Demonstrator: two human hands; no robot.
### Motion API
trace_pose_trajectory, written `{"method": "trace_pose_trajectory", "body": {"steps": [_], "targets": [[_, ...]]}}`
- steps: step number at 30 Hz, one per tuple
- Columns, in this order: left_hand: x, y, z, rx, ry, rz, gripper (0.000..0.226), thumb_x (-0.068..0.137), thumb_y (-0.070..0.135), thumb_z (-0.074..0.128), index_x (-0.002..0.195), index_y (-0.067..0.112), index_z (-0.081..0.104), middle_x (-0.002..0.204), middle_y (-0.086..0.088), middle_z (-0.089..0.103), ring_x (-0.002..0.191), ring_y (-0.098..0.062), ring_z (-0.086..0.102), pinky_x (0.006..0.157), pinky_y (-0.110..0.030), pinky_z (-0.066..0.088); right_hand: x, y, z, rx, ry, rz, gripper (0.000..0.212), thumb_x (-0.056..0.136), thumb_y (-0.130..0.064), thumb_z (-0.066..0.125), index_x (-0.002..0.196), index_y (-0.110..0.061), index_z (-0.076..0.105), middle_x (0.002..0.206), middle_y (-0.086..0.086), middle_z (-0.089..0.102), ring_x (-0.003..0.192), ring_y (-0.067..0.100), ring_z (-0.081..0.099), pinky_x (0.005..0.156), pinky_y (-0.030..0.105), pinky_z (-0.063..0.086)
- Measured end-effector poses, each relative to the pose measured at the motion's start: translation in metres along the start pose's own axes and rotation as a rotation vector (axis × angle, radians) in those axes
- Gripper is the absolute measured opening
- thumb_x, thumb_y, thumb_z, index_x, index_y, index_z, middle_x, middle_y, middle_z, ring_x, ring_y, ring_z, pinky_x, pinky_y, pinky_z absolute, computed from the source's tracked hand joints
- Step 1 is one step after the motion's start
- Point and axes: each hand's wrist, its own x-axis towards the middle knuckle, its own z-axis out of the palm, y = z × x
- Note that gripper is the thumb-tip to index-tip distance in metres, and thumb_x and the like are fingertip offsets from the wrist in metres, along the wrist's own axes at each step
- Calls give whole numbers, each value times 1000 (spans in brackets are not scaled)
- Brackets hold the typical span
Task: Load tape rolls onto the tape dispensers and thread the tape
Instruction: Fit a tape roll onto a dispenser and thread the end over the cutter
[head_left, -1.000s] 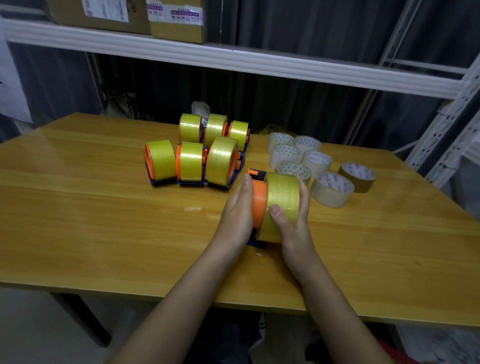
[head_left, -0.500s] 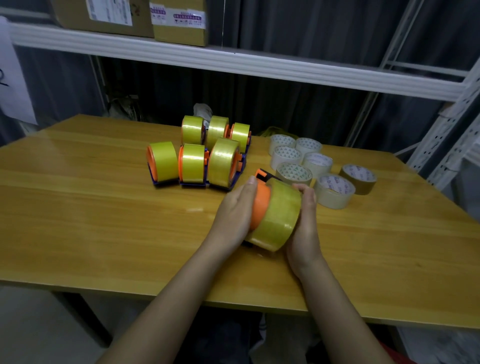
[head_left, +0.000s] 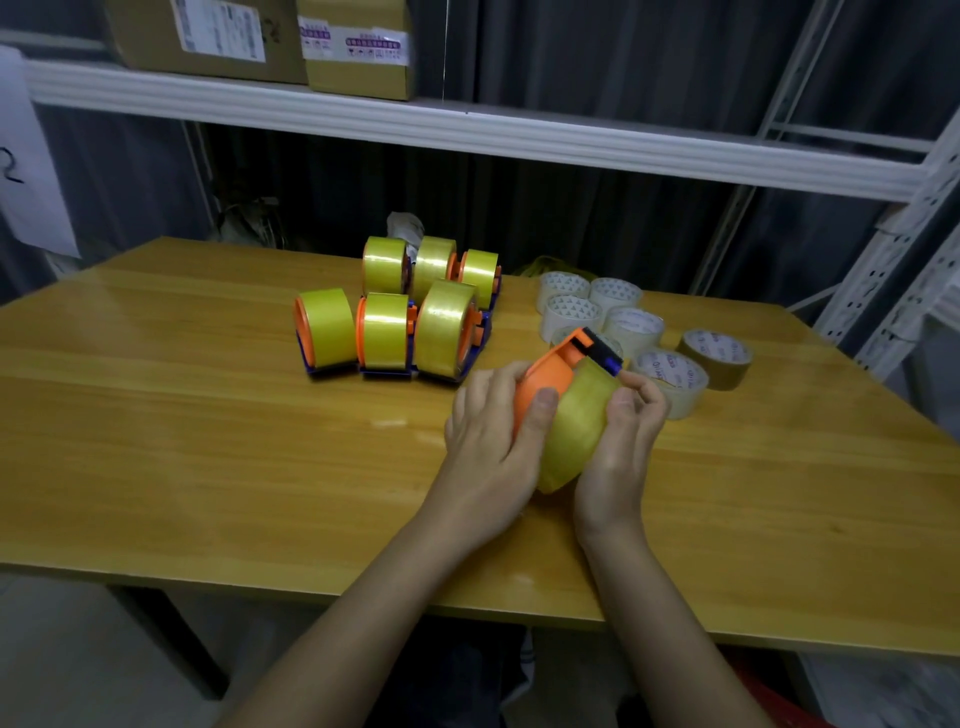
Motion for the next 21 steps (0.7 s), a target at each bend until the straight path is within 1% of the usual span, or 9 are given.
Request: {"method": "trace_pose_trajectory", "body": {"steps": [2, 3, 5, 7, 9, 12, 14, 18, 21], "targets": [[-2, 2, 0, -68, -41, -29, 80, 74, 83, 17, 136, 34, 32, 123, 18, 33, 119, 3, 26, 99, -16, 28, -2, 3, 2, -133, -28, -38, 35, 84, -55, 36, 111, -32, 37, 117, -2, 43, 105, 6, 51, 85, 26, 44], [-1, 3, 0, -76, -33, -26, 90, 69, 90, 15, 138, 33, 30, 124, 18, 31, 119, 4, 24, 95, -12, 29, -3, 5, 3, -182, -57, -40, 38, 82, -60, 35, 110, -35, 35, 121, -6, 39, 111, 3, 47, 89, 25, 42], [2, 2, -2, -34, 45, 11, 95, 67, 92, 11, 135, 30, 35, 124, 14, 36, 119, -1, 28, 91, -6, 30, -7, 5, 4, -231, -143, -33, 47, 79, -74, 37, 111, -40, 33, 120, -17, 31, 109, -19, 36, 89, 9, 37], [9, -4, -8, 17, 141, 59, 90, 75, 87, 9, 126, 23, 46, 117, 10, 46, 113, -7, 38, 91, -11, 34, -10, 2, 2, -285, -240, -60, 52, 78, -82, 32, 113, -44, 32, 120, -16, 30, 109, -25, 30, 88, -2, 29], [15, -15, -16, -3, 237, 104, 76, 84, 78, 9, 113, 22, 53, 104, 9, 52, 103, -11, 48, 87, -26, 41, -12, -1, -4, -321, -359, -64, 44, 84, -72, 32, 120, -46, 32, 125, -9, 31, 113, -23, 30, 89, -4, 28], [19, -26, -29, -59, 280, 116, 52, 91, 67, 15, 101, 30, 51, 97, 16, 49, 91, 4, 50, 76, -22, 41, -10, -6, -17, -440, -540, -107, 50, 86, -59, 36, 133, -44, 33, 131, -9, 31, 120, -8, 37, 93, 6, 36], [19, -33, -35, -59, 239, 115, 42, 91, 62, 18, 97, 35, 49, 96, 13, 51, 87, 5, 50, 73, -20, 40, -6, -10, -24, -589, -627, -168, 57, 86, -55, 43, 140, -39, 34, 129, -13, 33, 114, -1, 43, 88, 13, 42], [17, -42, -39, -29, 137, 160, 58, 90, 70, 18, 99, 23, 51, 92, 2, 55, 84, -14, 55, 67, -32, 44, 2, -22, -20, -851, -539, -450, 51, 92, -48, 40, 135, -23, 51, 119, -8, 50, 106, 6, 42, 83, 17, 35], [18, -40, -40, 2, 60, 211, 62, 91, 68, 19, 102, 18, 54, 95, 0, 54, 86, -16, 54, 69, -37, 46, 10, -34, -11, -842, -694, -412, 60, 90, -61, 35, 143, -32, 39, 139, -14, 41, 132, 6, 29, 107, 28, 27]]}}
